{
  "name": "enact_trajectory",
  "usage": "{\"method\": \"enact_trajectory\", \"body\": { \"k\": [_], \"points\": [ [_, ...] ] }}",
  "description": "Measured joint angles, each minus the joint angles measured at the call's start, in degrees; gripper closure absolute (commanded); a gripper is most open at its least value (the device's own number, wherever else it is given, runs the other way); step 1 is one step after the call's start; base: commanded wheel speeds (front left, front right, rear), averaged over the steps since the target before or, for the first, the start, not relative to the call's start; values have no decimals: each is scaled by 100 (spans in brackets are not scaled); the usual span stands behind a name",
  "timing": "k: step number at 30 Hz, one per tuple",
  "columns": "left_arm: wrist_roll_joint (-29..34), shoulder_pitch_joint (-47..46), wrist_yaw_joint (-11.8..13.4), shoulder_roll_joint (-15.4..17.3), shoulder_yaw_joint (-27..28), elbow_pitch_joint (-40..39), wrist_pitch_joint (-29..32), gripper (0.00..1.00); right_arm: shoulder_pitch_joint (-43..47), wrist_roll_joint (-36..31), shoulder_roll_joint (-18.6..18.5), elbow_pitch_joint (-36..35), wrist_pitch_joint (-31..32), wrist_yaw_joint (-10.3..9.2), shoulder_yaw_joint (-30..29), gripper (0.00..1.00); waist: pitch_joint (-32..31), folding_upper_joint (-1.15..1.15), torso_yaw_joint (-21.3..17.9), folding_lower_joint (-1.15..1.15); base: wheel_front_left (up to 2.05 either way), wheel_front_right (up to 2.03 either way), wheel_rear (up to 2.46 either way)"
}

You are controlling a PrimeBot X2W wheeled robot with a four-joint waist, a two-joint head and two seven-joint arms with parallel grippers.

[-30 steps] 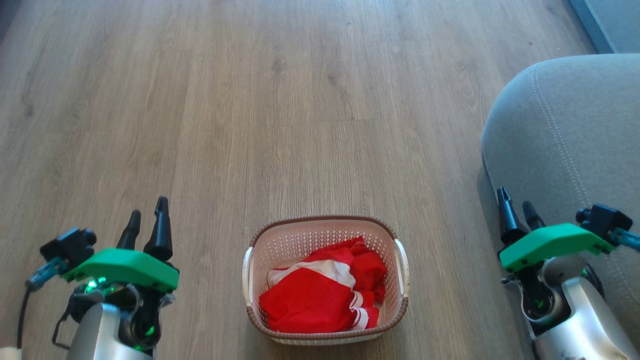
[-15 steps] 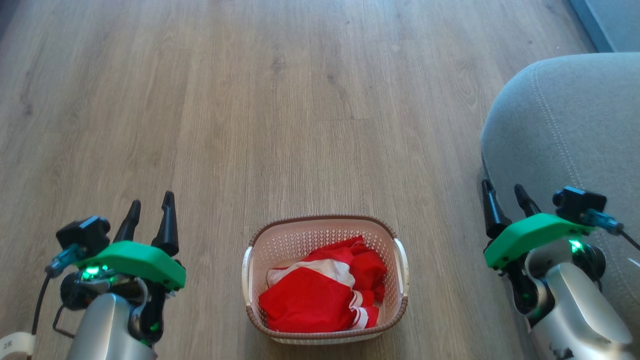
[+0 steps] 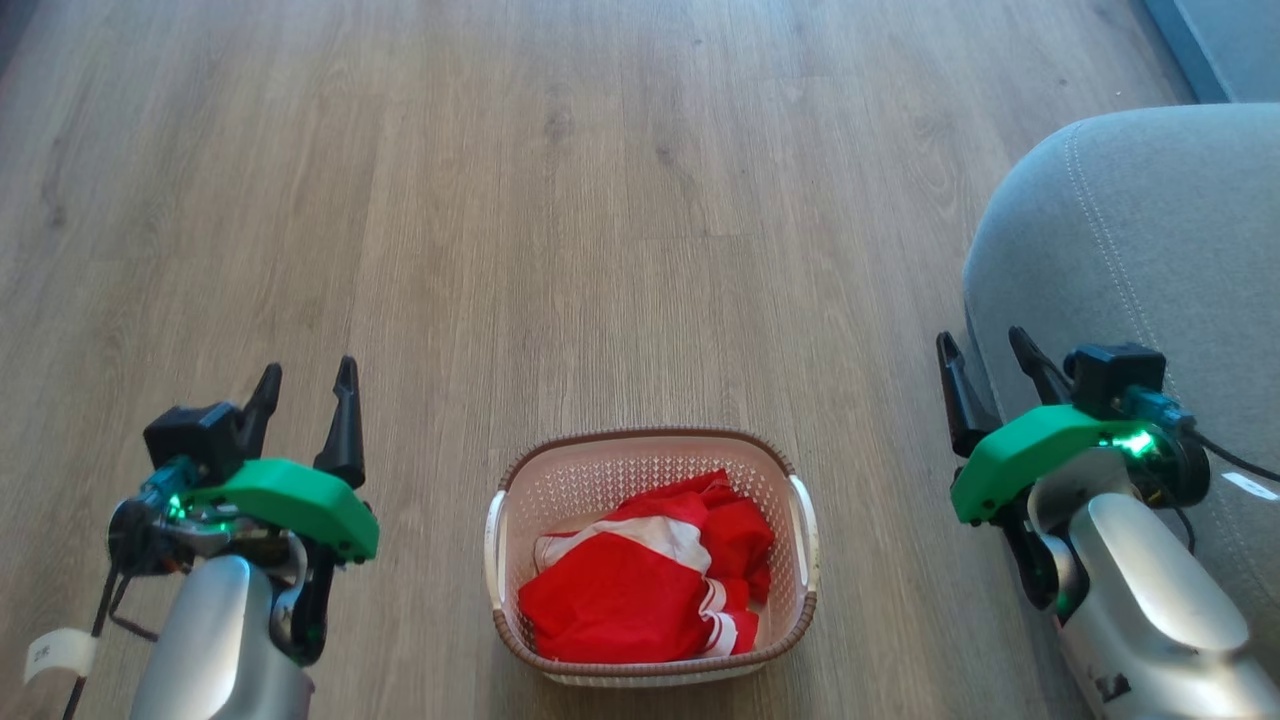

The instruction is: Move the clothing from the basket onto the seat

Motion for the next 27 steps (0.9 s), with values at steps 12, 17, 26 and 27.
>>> {"method": "enact_trajectory", "body": {
  "k": [12,17,26,27],
  "points": [
    [744,-144,4,2,84,58,-183,0,-120,-875,-35,26,-201,0,-305,0,34,0,-1,0,0,0,0],
    [1062,-246,15,-12,196,162,-269,0,-181,-1304,-23,31,-269,0,-424,0,39,0,2,0,0,0,0],
    [1188,-313,13,-55,267,304,-302,0,-244,-1474,24,19,-296,0,-550,0,57,0,7,0,0,0,0],
    [1188,-313,13,-57,270,307,-302,0,-244,-1474,25,19,-296,0,-550,0,57,0,7,0,0,0,0]
  ]
}}
